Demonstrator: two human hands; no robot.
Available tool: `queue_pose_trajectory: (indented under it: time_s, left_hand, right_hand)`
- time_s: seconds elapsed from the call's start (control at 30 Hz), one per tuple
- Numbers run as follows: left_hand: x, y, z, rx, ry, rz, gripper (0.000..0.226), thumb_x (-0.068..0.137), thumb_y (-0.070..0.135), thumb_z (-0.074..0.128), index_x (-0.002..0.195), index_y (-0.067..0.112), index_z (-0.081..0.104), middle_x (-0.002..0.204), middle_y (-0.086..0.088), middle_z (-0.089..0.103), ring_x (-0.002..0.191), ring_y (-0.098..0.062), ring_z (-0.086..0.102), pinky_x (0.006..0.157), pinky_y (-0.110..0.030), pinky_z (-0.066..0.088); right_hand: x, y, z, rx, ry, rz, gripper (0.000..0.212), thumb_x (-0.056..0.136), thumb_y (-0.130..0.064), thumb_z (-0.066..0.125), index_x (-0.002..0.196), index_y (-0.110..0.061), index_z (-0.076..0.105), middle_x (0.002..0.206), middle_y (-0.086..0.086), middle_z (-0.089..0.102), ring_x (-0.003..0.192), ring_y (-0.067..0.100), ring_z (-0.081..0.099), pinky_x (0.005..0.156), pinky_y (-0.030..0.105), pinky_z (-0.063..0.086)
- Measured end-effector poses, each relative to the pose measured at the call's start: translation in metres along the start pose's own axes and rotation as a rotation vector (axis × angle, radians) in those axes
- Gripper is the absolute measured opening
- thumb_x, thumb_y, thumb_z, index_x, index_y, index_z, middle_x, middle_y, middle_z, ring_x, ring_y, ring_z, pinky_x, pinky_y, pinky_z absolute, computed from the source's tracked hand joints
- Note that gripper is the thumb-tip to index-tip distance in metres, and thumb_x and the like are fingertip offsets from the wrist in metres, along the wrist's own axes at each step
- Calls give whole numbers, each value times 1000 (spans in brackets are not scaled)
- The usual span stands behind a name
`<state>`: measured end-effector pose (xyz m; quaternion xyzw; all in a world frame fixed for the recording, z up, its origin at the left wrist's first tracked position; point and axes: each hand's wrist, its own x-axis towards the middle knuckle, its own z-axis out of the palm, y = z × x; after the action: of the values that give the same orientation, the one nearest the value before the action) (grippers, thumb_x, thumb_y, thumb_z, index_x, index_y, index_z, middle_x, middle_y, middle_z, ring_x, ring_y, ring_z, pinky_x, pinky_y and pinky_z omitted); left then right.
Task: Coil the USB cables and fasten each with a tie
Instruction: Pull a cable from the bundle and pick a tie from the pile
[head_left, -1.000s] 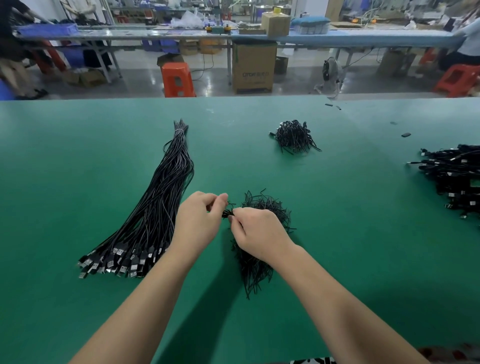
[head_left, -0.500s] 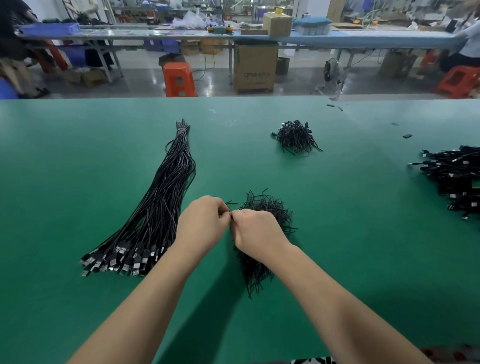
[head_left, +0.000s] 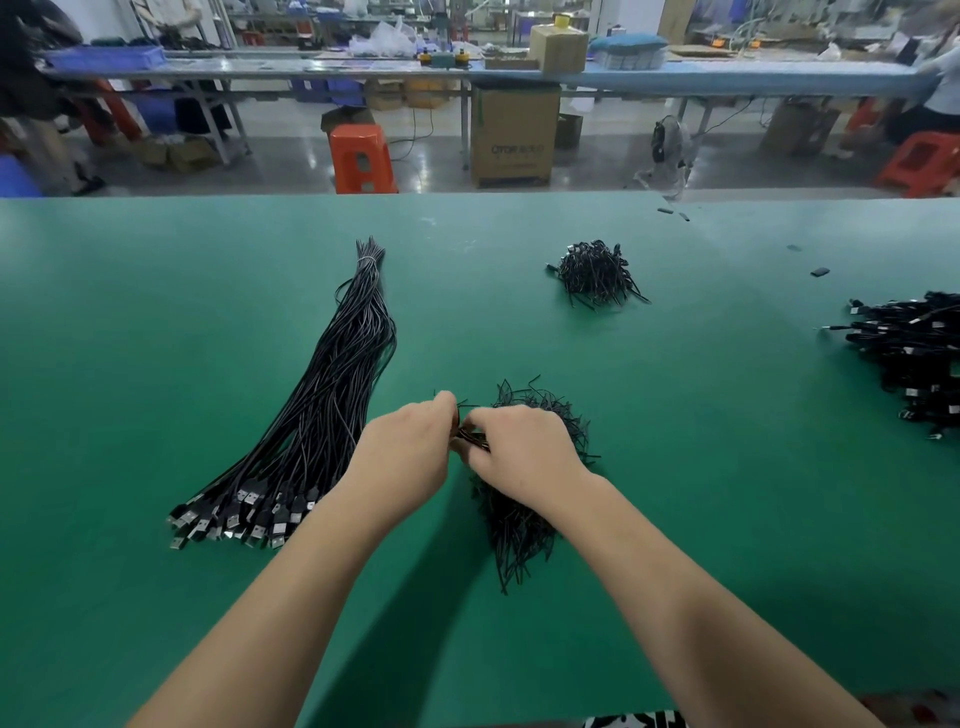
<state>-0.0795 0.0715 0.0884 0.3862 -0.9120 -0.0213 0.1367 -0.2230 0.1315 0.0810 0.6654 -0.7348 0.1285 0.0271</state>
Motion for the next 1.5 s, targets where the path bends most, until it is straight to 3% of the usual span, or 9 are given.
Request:
queue_pose_trajectory:
  time_s: [0.17, 0.27, 0.37, 0.53, 0.67, 0.9, 1.3, 1.43, 1.5]
  left_hand:
    - [1, -18, -3, -314, -4, -254, 10, 101, 25, 50, 95, 17, 49, 82, 3, 59, 77, -25, 58, 67, -37, 43]
    - [2, -24, -3, -554, -14, -458, 15, 100, 23, 54, 91, 12, 59, 81, 0, 65, 72, -18, 58, 63, -31, 42]
    - [1, -22, -3, -946, -55, -599, 20, 99, 17, 56, 82, 9, 63, 73, -1, 66, 62, -16, 56, 58, -28, 44]
    - [2, -7, -3, -1264, -129, -599, 15, 100, 10, 56, 85, 8, 59, 71, -2, 63, 58, -12, 51, 50, -22, 42]
    - [0, -1, -2, -724, 10, -374, 14, 98, 18, 58, 85, 15, 54, 72, 4, 63, 62, -7, 52, 59, -21, 40]
    - [-9, 1, -1, 52, 357, 269, 18, 75, -4, 58, 84, 11, 57, 72, -2, 54, 66, -29, 53, 66, -36, 29]
    - [-2, -1, -3, -953, 188, -324, 15, 98, 14, 57, 83, 18, 56, 67, 2, 62, 58, -9, 55, 57, -26, 43]
    - [-6, 3, -2, -815, 257, -220, 16, 99, 16, 56, 85, 19, 52, 65, 1, 57, 56, -10, 48, 54, -23, 39]
    - [-7, 4, -1, -646, 327, -125, 14, 98, 13, 57, 86, 15, 51, 66, 7, 54, 61, -8, 50, 56, -21, 37]
  right_hand:
    - [10, 15, -30, 711, -116, 198, 87, 66, -85, 57, 135, -32, 52, 93, -13, 70, 72, 6, 63, 69, 27, 51]
    - [17, 23, -31, 1411, -74, 330, 52, 99, -62, 40, 124, -20, 59, 102, 4, 76, 70, 16, 70, 63, 30, 59]
    - [12, 22, -21, 1103, -102, 180, 23, 104, -24, 52, 125, -28, 59, 121, -2, 69, 81, 7, 70, 75, 26, 59]
    - [10, 5, -6, 865, -45, 80, 10, 95, -27, 67, 102, -26, 74, 86, -10, 73, 73, 7, 64, 74, 29, 51]
    - [14, 6, -4, 970, -59, 234, 13, 97, -26, 64, 96, -16, 72, 57, -15, 64, 55, -1, 55, 64, 25, 48]
    - [13, 8, -11, 1327, -195, 384, 10, 98, -20, 65, 102, -15, 59, 72, 10, 74, 71, 26, 62, 52, 29, 48]
    - [11, 10, -20, 1313, -155, 180, 24, 92, -7, 70, 98, -30, 75, 92, 4, 68, 77, 10, 58, 70, 23, 56]
    - [12, 10, -18, 1155, -25, 227, 13, 91, -26, 74, 85, -38, 73, 98, -10, 69, 70, 3, 57, 69, 20, 46]
    - [11, 11, -15, 1166, -60, 251, 9, 94, -32, 71, 86, -33, 75, 73, -17, 64, 60, 1, 52, 61, 13, 41]
